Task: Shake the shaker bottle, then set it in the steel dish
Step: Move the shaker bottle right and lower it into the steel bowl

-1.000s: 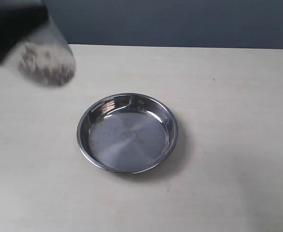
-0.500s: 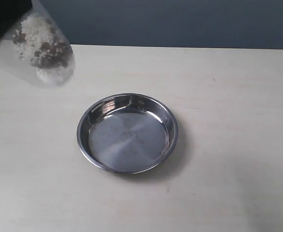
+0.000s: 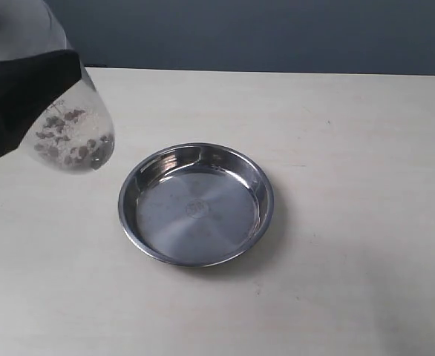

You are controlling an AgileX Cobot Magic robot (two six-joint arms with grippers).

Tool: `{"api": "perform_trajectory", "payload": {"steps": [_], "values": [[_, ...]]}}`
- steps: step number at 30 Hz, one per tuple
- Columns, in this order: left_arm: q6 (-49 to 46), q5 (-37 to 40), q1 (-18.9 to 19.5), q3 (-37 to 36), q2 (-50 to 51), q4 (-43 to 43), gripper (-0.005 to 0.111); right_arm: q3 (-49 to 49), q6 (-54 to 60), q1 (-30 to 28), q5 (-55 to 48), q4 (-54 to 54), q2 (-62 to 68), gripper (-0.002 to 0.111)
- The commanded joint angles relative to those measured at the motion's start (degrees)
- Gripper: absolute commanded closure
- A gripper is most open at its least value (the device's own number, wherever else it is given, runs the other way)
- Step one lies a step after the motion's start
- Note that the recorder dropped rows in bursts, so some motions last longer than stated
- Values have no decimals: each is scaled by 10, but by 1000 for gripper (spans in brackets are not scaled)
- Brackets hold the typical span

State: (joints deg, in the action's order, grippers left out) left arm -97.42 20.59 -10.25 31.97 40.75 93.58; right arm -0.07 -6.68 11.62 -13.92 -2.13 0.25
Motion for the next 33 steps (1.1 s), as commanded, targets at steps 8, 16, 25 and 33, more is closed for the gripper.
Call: {"api": "perform_trajectory", "payload": {"steps": [8, 16, 25, 33], "values": [[-63, 71, -2, 2, 127, 64, 106, 1, 0, -2, 9, 0, -2, 109], [-127, 147, -2, 68, 280, 64, 106, 1, 0, -2, 8, -2, -2, 109], [-221, 230, -2, 172, 441, 64, 106, 1, 0, -2, 8, -2, -2, 109], [-227, 278, -2, 227, 555, 64, 106, 1, 0, -2, 9, 1, -2, 109]]}}
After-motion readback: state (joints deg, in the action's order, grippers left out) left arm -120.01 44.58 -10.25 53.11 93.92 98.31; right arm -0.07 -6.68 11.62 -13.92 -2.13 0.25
